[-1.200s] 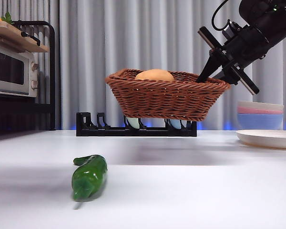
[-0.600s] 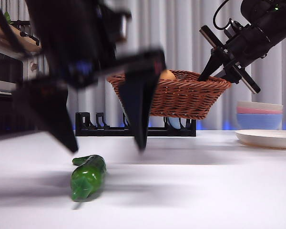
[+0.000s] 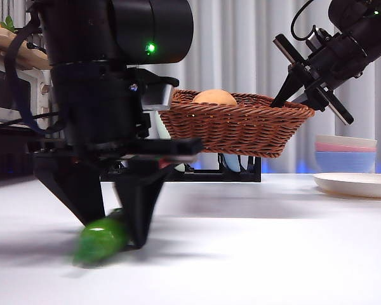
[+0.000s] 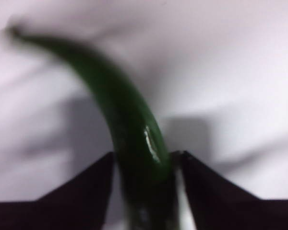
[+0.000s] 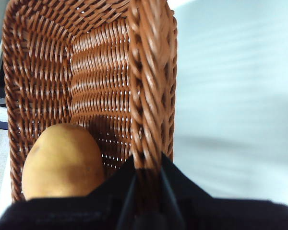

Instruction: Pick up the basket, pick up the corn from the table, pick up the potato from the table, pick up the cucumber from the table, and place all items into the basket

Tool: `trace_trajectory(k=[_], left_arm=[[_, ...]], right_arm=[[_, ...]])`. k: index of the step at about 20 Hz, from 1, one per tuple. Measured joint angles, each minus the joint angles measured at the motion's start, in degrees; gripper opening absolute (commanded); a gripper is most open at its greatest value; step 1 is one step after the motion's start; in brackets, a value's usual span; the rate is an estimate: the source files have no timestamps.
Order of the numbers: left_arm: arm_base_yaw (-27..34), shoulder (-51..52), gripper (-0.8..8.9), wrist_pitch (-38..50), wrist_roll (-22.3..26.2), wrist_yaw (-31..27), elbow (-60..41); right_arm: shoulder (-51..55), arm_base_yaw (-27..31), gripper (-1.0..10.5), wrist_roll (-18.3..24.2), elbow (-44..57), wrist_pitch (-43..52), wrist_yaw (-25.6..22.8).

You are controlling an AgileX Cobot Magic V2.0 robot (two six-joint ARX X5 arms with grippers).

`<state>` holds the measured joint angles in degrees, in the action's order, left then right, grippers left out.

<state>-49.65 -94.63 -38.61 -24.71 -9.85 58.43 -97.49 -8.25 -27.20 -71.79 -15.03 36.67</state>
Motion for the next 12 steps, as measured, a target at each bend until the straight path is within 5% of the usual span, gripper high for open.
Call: trace_trajectory(k=[4, 9, 12], left_arm=[[-0.04, 3.30, -0.08, -2.56, 1.33, -4.66, -0.96], [-0.66, 25.70, -0.08, -4.70, 1.64, -4.00, -0.50], [1.44, 36.28, -0.08, 1.29, 3.17, -0.90, 6.51]], right_arm=[[0.00, 0.02, -0.1, 0.20, 0.00, 0.00, 0.02], [0.00, -0.17, -0.1, 0.77, 0.00, -0.35, -0.26], [0.00, -2.36, -0.1, 1.18, 0.00, -1.57, -0.66]])
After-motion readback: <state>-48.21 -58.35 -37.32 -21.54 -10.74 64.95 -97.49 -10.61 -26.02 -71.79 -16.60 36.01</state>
